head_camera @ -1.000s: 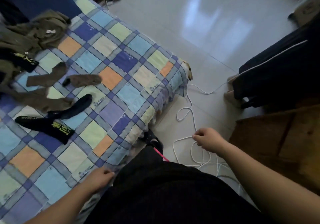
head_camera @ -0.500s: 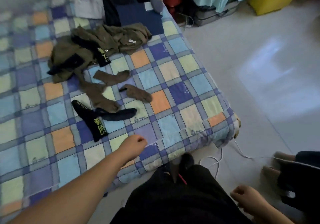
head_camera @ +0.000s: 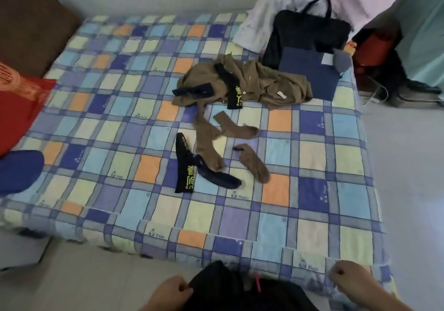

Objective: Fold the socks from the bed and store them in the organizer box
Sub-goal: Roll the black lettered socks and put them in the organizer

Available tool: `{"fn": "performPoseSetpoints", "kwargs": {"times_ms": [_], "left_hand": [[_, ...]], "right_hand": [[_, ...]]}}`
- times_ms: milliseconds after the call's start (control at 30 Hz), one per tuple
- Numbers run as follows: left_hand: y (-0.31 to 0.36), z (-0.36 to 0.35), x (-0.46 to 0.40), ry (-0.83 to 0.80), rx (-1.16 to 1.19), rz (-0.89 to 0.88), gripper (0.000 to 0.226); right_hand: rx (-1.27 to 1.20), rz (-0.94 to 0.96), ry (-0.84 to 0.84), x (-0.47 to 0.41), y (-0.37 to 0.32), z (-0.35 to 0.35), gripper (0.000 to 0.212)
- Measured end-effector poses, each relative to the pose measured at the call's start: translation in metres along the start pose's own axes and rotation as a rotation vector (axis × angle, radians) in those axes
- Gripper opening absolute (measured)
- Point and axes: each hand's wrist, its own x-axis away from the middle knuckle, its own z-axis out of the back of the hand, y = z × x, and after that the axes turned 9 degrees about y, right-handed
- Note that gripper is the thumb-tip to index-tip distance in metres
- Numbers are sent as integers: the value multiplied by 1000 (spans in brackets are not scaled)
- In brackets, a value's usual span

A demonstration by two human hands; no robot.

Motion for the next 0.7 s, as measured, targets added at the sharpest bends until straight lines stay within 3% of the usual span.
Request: {"fn": "performPoseSetpoints", "kwargs": {"times_ms": [167, 333, 467, 600, 700], "left_hand": [[9, 0, -21, -93, 15, -27, 12], [14, 24, -62, -90, 56, -5, 25], [25, 60, -116, -184, 132, 3, 28], [33, 86, -186, -96, 104, 22, 22], [51, 98, -252, -30, 28, -48, 31]], "right_hand": [[38, 94, -72, -22, -51, 21, 26], [25, 64, -105, -45, -106, 15, 24], [-24, 113, -94, -82, -162, 12, 28], [-140, 125, -55, -141, -218, 17, 24], [-221, 178, 8, -198, -263, 32, 17]]}}
